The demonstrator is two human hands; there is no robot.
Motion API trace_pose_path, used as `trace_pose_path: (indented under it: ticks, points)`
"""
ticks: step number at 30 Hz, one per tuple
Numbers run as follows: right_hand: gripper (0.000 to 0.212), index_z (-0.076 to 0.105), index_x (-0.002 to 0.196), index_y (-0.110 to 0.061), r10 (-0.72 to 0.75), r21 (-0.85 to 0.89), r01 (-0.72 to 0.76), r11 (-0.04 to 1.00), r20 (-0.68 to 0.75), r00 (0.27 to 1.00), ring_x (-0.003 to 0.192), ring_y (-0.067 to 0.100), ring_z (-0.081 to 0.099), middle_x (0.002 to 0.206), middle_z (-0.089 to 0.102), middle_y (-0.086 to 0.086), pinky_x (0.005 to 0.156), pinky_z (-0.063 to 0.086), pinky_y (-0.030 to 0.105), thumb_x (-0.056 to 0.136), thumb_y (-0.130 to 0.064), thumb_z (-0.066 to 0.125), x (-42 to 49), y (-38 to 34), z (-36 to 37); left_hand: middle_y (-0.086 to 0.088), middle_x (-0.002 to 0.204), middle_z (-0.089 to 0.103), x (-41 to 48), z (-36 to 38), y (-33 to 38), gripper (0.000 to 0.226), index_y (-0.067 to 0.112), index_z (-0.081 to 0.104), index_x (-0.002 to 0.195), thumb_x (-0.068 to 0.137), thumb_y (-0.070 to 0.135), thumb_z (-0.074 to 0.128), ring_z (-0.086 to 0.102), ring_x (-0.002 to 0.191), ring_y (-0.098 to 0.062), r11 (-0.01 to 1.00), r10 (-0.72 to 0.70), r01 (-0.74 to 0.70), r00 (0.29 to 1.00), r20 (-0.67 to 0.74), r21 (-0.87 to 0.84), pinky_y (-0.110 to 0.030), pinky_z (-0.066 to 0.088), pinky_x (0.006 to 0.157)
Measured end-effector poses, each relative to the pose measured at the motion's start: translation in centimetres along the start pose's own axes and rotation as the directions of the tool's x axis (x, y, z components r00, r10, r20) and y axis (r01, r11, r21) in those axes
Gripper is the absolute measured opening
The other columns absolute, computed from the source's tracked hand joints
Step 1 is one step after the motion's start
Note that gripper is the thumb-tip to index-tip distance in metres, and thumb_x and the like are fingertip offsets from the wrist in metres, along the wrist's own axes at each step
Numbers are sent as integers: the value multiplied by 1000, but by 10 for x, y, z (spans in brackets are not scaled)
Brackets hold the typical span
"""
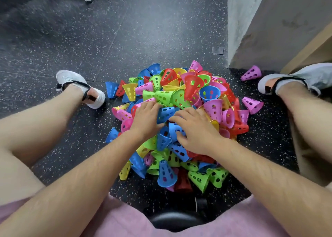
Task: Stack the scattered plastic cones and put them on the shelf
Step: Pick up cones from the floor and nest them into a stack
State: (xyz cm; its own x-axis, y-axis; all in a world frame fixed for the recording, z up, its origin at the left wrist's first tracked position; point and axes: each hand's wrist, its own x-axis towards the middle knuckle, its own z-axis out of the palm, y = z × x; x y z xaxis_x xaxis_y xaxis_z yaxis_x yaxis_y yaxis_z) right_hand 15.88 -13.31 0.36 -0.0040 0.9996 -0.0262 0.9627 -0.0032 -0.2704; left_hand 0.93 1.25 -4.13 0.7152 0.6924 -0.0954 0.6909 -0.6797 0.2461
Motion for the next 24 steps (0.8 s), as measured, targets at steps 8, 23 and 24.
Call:
trace_pose_path:
  ticks: [8,23,24]
  points:
    - [43,61,122,-20,-54,33,55,998,-40,998,116,24,48,116,59,-3,99,28,37,80,-29,57,21,-4,1,-12,118,51,-14,-8,-8,57,9,65,126,75,23,86,57,96,-28,965,102,-141,979,-176,-222,-37,49,83]
    - [51,48,136,-27,258,536,-181,825,-73,963,114,12,51,119,58,-11,102,40,33,92,-45,67,2,-53,14,9,127,63,-69,-45,0,66,20,57,132,77,34,90,61,119,-3,419,-286,193,955,73,-887,-25,52,99]
    - [55,47,138,-27,233,488,-173,855,-64,970,117,11,50,122,57,-11,104,38,33,91,-48,67,0,-49,11,10,126,64,-67,-44,0,63,21,59,129,77,37,90,62,116,-5,425,-295,204,952,78,-882,-25,52,96]
